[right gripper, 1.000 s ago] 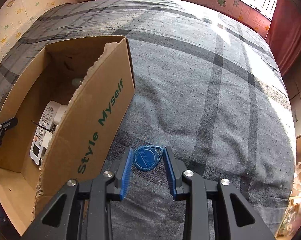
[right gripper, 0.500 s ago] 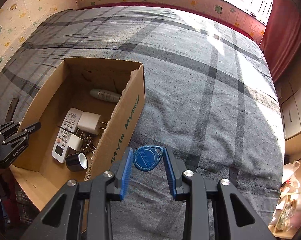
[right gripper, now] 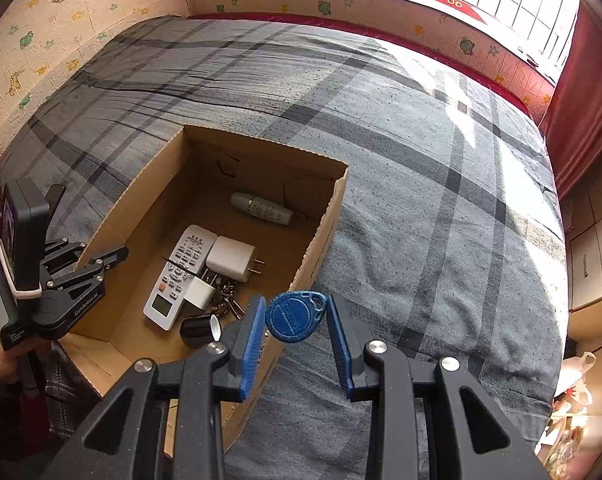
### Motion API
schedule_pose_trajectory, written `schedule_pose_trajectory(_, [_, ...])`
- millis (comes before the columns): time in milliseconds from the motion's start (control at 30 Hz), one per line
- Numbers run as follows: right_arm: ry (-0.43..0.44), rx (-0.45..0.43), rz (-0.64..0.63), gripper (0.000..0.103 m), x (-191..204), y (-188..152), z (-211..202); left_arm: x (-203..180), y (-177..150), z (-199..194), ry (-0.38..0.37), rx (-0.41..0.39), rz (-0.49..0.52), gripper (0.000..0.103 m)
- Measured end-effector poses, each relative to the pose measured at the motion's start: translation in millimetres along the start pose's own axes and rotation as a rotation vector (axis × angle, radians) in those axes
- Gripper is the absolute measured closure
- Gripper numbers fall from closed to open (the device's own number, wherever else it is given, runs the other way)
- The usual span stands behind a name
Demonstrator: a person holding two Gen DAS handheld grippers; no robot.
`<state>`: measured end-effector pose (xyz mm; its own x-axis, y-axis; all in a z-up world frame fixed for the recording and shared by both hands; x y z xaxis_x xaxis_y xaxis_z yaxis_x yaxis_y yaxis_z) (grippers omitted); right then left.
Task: Organize rigid objects
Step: 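Lift the blue key fob and carry it over the box, then lower the key fob beside the keys and open the right gripper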
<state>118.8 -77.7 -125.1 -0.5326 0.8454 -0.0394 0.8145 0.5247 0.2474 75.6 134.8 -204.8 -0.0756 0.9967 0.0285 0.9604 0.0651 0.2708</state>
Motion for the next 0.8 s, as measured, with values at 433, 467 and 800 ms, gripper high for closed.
schedule_pose_trajectory(433, [0.053,0.012,-0.063,0.070,41,21,19,0,0,1,-0.002,0.000,0.000,0.089])
schedule_pose_trajectory(467, [0.054,0.016,-0.068,0.070,44,22,22,1,0,1,-0.001,0.000,0.001,0.089])
schedule_pose_trajectory(800, [0.056,0.074,-0.075,0.070,65,34,63,2,0,0,-0.005,-0.002,0.001,0.089])
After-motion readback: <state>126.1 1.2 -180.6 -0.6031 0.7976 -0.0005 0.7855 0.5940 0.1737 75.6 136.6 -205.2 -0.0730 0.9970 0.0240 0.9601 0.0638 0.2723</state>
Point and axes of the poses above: each gripper's, at about its wrist camera, not at the fingertips, and z roughly the way its jaws point, x to its left, y to its top, the point moved 1 cm from there along z, roughly the way its jaws point, and after that the axes turned 12 degrees about x, right-handed, at the moved point
